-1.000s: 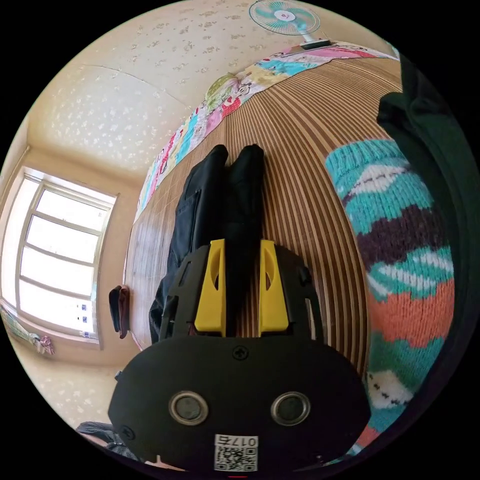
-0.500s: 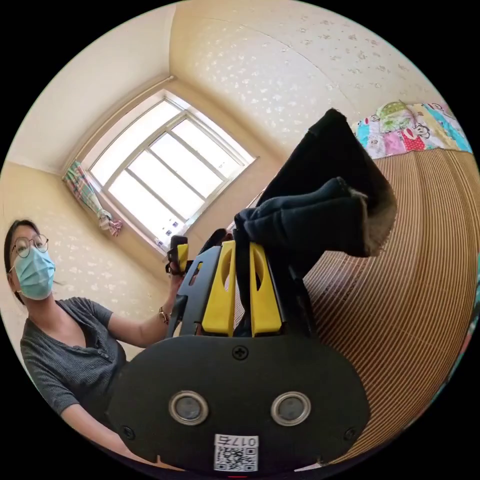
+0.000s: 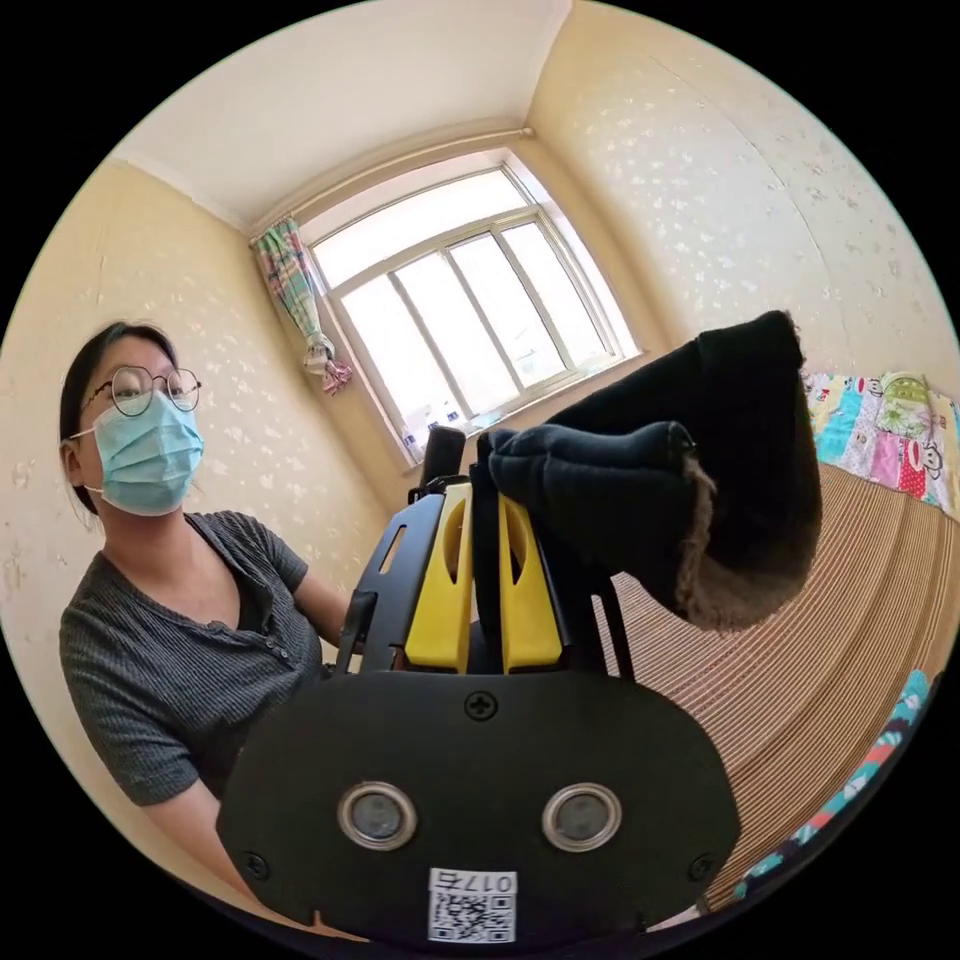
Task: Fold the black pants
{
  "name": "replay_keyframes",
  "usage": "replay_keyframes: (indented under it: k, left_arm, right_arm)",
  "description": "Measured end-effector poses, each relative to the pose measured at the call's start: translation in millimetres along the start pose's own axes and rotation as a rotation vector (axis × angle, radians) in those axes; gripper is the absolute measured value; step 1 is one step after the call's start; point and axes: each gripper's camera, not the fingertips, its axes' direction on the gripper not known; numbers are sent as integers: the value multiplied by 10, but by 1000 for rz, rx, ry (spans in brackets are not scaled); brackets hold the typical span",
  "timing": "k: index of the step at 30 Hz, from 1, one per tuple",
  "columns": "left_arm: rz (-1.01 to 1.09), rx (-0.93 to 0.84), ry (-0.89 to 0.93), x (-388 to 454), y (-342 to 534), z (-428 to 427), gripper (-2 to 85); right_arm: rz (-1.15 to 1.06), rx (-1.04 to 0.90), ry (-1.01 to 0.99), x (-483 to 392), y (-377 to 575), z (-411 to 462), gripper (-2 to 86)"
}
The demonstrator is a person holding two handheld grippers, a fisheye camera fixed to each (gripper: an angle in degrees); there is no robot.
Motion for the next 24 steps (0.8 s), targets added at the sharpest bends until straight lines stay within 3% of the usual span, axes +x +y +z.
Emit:
replay_keyframes:
  k: [4, 11, 20, 24]
  left_arm:
    - [34, -126, -38, 851, -65, -84, 152]
    - [132, -85, -363, 2007, 6, 55, 166]
    - [176, 58, 39, 1836, -92, -380, 93]
    - [101, 232, 168, 1410, -116, -942, 63]
  right_arm:
    - [-86, 24, -5, -544, -157, -89, 3]
    - [-153, 31, 50, -1049, -403, 25, 6]
    - [-174, 74, 5, -1255, -538, -224, 9]
    - [-149, 225, 37, -1287, -365, -750, 10]
